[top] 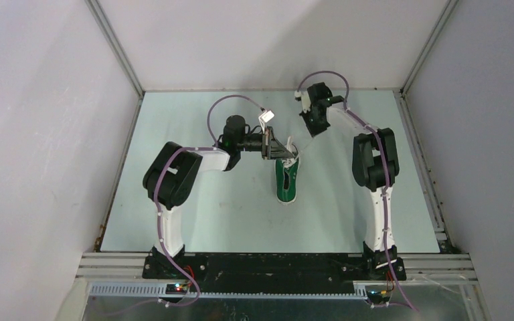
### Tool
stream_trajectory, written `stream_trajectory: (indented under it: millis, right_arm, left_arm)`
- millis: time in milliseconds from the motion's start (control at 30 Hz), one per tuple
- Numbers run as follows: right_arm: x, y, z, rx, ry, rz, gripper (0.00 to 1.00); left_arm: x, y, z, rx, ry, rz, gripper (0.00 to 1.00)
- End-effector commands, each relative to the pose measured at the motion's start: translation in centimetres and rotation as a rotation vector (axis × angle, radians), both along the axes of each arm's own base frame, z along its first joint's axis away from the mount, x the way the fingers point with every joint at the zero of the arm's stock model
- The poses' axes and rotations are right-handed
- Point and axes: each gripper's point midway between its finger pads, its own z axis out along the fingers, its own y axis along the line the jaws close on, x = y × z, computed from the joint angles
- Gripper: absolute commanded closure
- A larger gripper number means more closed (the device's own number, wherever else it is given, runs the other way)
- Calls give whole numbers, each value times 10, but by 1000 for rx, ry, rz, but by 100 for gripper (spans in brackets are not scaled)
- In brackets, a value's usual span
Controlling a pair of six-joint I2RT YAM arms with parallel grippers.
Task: Tie the shoes
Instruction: Wrap the shoelace around the shoelace.
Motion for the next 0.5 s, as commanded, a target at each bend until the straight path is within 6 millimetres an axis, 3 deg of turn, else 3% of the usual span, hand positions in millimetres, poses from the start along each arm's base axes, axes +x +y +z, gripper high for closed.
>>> stream_trajectory:
  millis: [0, 133, 233, 433, 467]
  right_arm:
    - [37, 23, 51, 72, -159, 6, 100]
    - [25, 18, 58, 80, -142, -3, 100]
    - [12, 6, 75, 99, -135, -26, 100]
    - [-33, 3, 106, 165, -99, -18, 100]
    - [-43, 1, 99, 165, -69, -23, 100]
  left_arm:
    - [0, 0, 21, -34, -74, 4, 100]
    - [6, 0, 20, -22, -70, 49, 100]
    - [10, 1, 22, -20, -68, 74, 100]
    - [33, 6, 22, -9, -38, 191, 100]
    - [35, 6, 21, -9, -34, 197, 100]
